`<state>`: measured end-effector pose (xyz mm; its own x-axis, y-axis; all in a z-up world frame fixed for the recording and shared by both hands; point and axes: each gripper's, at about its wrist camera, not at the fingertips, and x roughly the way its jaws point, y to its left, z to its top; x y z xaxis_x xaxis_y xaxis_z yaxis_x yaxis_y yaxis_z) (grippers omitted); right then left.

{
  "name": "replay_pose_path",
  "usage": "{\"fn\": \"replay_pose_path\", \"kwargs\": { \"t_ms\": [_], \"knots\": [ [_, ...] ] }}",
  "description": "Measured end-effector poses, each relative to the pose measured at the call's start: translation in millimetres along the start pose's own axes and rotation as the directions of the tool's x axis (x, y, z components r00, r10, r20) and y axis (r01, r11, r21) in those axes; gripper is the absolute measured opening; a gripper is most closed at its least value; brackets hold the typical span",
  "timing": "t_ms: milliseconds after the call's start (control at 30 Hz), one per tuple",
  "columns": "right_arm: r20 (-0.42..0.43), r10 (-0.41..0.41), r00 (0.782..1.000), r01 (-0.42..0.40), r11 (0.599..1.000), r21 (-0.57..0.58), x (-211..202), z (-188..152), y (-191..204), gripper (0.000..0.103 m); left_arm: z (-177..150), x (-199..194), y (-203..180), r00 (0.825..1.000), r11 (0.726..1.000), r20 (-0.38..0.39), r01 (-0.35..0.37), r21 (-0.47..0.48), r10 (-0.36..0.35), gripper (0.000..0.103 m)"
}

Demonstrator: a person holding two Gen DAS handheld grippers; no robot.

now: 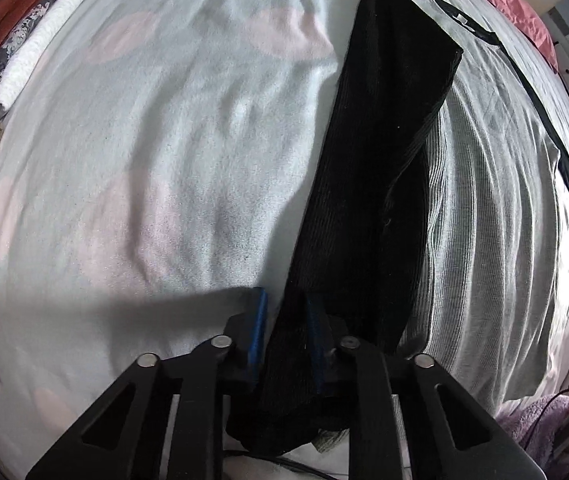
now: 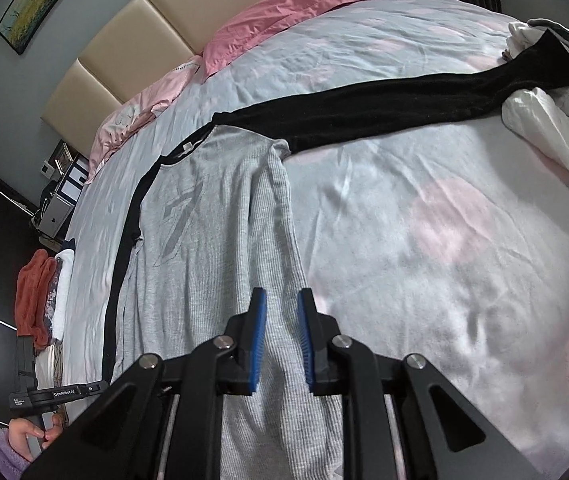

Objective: Fold clothes

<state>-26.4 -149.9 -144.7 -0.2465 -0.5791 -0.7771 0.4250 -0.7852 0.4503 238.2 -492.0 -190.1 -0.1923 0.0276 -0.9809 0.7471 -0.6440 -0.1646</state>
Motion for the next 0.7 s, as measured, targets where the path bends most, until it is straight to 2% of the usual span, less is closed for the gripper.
{"fn": "replay_pose_path", "kwargs": {
  "t_ms": [33, 167, 367, 567, 700],
  "knots": [
    [-0.004, 0.002, 1.000, -0.002, 1.000, -0.002, 1.1, -0.3, 0.6, 0.016, -0.7, -2.9, 0.0, 1.000, 1.000, 0.012, 0.015, 0.000, -0.015, 0.005],
    [-0.004, 0.013, 1.000, -0.013, 1.000, -0.019, 0.8, -1.3, 3.8, 0.016, -0.9, -20.5, 0.4, 0.994, 1.000, 0.103, 0.030, -0.002, -0.030, 0.003],
    [-0.016, 0.034, 0.999, -0.034, 0.999, -0.002, 5.3, 0.3, -0.4, 0.016, 6.5, -47.4, 13.1, 0.972, 0.998, 0.235, 0.031, -0.050, -0.018, 0.003],
    [-0.022, 0.053, 0.998, -0.052, 0.998, 0.020, 12.1, 4.8, -4.1, 0.016, 26.6, -85.7, 41.3, 0.933, 0.993, 0.359, 0.022, -0.116, 0.022, 0.003],
    [-0.017, 0.071, 0.997, -0.071, 0.997, 0.021, 18.3, 9.5, -3.1, 0.016, 61.7, -103.1, 48.4, 0.908, 0.989, 0.406, -0.051, -0.142, 0.105, 0.003]
  ]
}}
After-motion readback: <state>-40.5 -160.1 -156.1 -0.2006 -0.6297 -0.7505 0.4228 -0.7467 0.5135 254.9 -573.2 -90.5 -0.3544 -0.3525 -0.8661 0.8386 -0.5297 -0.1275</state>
